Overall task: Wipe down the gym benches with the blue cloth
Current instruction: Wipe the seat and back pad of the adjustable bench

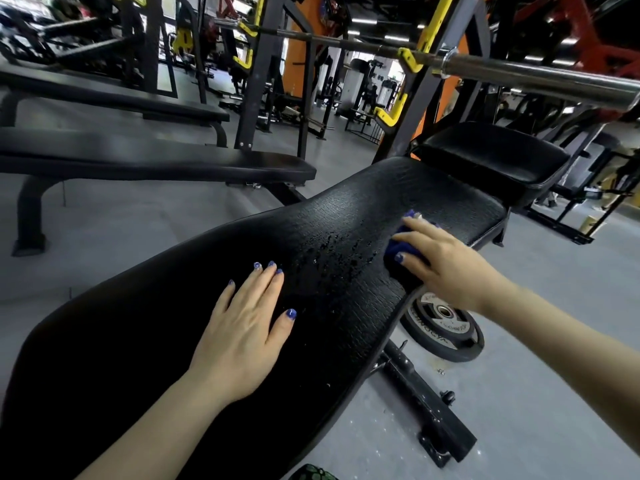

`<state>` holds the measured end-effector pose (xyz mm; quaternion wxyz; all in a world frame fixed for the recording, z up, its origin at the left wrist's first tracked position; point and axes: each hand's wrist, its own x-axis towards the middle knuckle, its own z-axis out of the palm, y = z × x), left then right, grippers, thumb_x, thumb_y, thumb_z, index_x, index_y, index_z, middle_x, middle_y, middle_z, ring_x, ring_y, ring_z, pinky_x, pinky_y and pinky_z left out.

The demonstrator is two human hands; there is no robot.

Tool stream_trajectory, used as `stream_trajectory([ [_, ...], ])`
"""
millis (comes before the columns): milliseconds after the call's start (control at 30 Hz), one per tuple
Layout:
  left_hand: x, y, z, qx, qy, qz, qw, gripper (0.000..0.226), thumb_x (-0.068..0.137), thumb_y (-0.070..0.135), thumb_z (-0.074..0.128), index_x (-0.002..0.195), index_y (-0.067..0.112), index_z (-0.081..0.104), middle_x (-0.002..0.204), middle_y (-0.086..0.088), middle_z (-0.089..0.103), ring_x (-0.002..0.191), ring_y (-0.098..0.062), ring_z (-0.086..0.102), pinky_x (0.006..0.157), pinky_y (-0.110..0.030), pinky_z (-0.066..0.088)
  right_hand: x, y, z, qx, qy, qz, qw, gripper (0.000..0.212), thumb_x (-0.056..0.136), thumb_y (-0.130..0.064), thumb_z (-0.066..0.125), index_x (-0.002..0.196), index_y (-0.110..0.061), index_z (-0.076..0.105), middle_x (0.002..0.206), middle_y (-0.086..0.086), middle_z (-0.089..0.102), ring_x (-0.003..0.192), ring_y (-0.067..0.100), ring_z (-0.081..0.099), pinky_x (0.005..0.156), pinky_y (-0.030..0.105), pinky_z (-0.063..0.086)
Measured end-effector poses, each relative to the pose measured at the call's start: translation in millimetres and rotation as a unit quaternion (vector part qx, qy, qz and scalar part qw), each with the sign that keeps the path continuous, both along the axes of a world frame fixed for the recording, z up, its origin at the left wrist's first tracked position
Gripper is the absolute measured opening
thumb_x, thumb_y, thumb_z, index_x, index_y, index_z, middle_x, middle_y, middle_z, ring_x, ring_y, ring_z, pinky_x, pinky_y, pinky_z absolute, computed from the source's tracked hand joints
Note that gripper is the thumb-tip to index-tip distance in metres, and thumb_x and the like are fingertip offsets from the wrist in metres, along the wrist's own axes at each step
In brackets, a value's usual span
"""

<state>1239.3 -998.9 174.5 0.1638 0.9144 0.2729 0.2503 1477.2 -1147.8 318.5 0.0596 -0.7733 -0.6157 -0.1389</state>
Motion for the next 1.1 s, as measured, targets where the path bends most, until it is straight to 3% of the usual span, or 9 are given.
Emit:
stream_trajectory([
  [67, -0.2, 0.1, -0.7, 0.002, -0.002, 0.002, 1.0, 0.078, 0.087, 0.061, -0.003, 0.155, 0.023, 0.004, 0.161, 0.013, -0.006, 0.143, 0.002, -0.019, 0.121, -0.034, -0.003, 4.6, 24.6, 3.8, -0.001, 0.012, -0.01, 1.0, 0.039, 0.099, -0.03, 0.051, 0.133, -0.01, 0.056, 0.149, 0.011, 0.041, 0.146, 0.023, 0.025, 0.11, 0.015, 0.012],
  [200, -0.5, 0.2, -1.0, 0.013, 0.014, 0.009, 1.0, 0.076, 0.087, 0.061, -0.007, 0.154, 0.025, -0.001, 0.16, 0.014, -0.011, 0.143, 0.002, -0.021, 0.121, -0.035, -0.003, 13.3, 88.6, 5.2, -0.066, 0.007, -0.016, 0.998, 0.038, 0.102, -0.033, 0.044, 0.133, -0.013, 0.054, 0.145, 0.012, 0.043, 0.145, 0.023, 0.024, 0.112, 0.034, 0.025],
  [467, -1.5, 0.2, 0.5, -0.001, 0.017, 0.009, 1.0, 0.074, 0.086, 0.062, -0.007, 0.153, 0.03, -0.005, 0.158, 0.019, -0.016, 0.139, 0.007, -0.025, 0.121, -0.033, -0.006, 17.3, 195.6, -0.2, -0.101, 0.009, -0.035, 0.994, 0.046, 0.103, -0.044, 0.035, 0.129, -0.013, 0.056, 0.135, 0.012, 0.051, 0.139, 0.03, 0.033, 0.109, 0.041, 0.03],
  [633, -2.6, -0.4, 0.7, 0.003, 0.016, 0.008, 1.0, 0.076, 0.086, 0.062, -0.006, 0.154, 0.029, -0.002, 0.159, 0.018, -0.014, 0.141, 0.006, -0.023, 0.12, -0.031, -0.008, 1.3, 143.0, -3.1, -0.085, 0.021, 0.02, 0.996, 0.037, 0.103, -0.036, 0.039, 0.131, -0.016, 0.055, 0.138, 0.008, 0.049, 0.137, 0.025, 0.035, 0.106, 0.034, 0.03],
  [767, -2.5, -1.5, 2.4, -0.002, 0.01, 0.003, 1.0, 0.078, 0.085, 0.062, -0.005, 0.155, 0.027, 0.0, 0.16, 0.016, -0.011, 0.142, 0.004, -0.021, 0.119, -0.03, -0.01, -33.3, 49.7, -15.4, -0.035, 0.012, 0.078, 0.996, 0.044, 0.102, -0.035, 0.046, 0.136, -0.009, 0.053, 0.147, 0.01, 0.044, 0.141, 0.022, 0.035, 0.106, 0.001, 0.006],
  [800, -3.2, -1.5, 2.6, -0.005, 0.012, 0.002, 1.0, 0.079, 0.085, 0.062, -0.005, 0.155, 0.027, 0.0, 0.16, 0.015, -0.012, 0.142, 0.004, -0.022, 0.119, -0.03, -0.01, -40.8, 30.8, -18.3, -0.042, 0.01, 0.084, 0.996, 0.048, 0.101, -0.04, 0.045, 0.137, -0.008, 0.053, 0.149, 0.011, 0.043, 0.142, 0.024, 0.034, 0.105, -0.002, -0.001],
  [933, -2.8, -0.7, 3.6, -0.006, 0.02, -0.003, 1.0, 0.081, 0.084, 0.063, -0.006, 0.155, 0.025, 0.0, 0.161, 0.014, -0.012, 0.142, 0.002, -0.022, 0.12, -0.032, -0.007, -41.4, 0.7, -20.8, -0.083, -0.015, 0.088, 0.993, 0.064, 0.098, -0.056, 0.031, 0.144, -0.014, 0.044, 0.156, 0.005, 0.032, 0.147, 0.017, 0.022, 0.113, 0.008, 0.0],
  [1033, -9.4, 1.6, 4.9, -0.023, 0.008, -0.023, 0.999, 0.083, 0.083, 0.064, -0.003, 0.155, 0.023, 0.001, 0.161, 0.013, -0.011, 0.142, 0.003, -0.021, 0.119, -0.03, -0.008, -30.7, 9.2, -7.9, -0.09, -0.003, 0.047, 0.995, 0.056, 0.099, -0.042, 0.041, 0.149, -0.016, 0.034, 0.158, 0.001, 0.028, 0.147, 0.015, 0.022, 0.114, 0.016, 0.01],
  [1100, -21.0, 4.3, 1.3, -0.025, 0.0, -0.024, 0.999, 0.081, 0.085, 0.063, 0.001, 0.155, 0.023, 0.003, 0.161, 0.014, -0.008, 0.142, 0.005, -0.021, 0.119, -0.029, -0.007, -25.1, 20.9, -5.4, -0.047, 0.002, -0.009, 0.999, 0.053, 0.099, -0.038, 0.046, 0.144, -0.011, 0.039, 0.157, 0.007, 0.027, 0.145, 0.02, 0.025, 0.112, 0.022, 0.018],
])
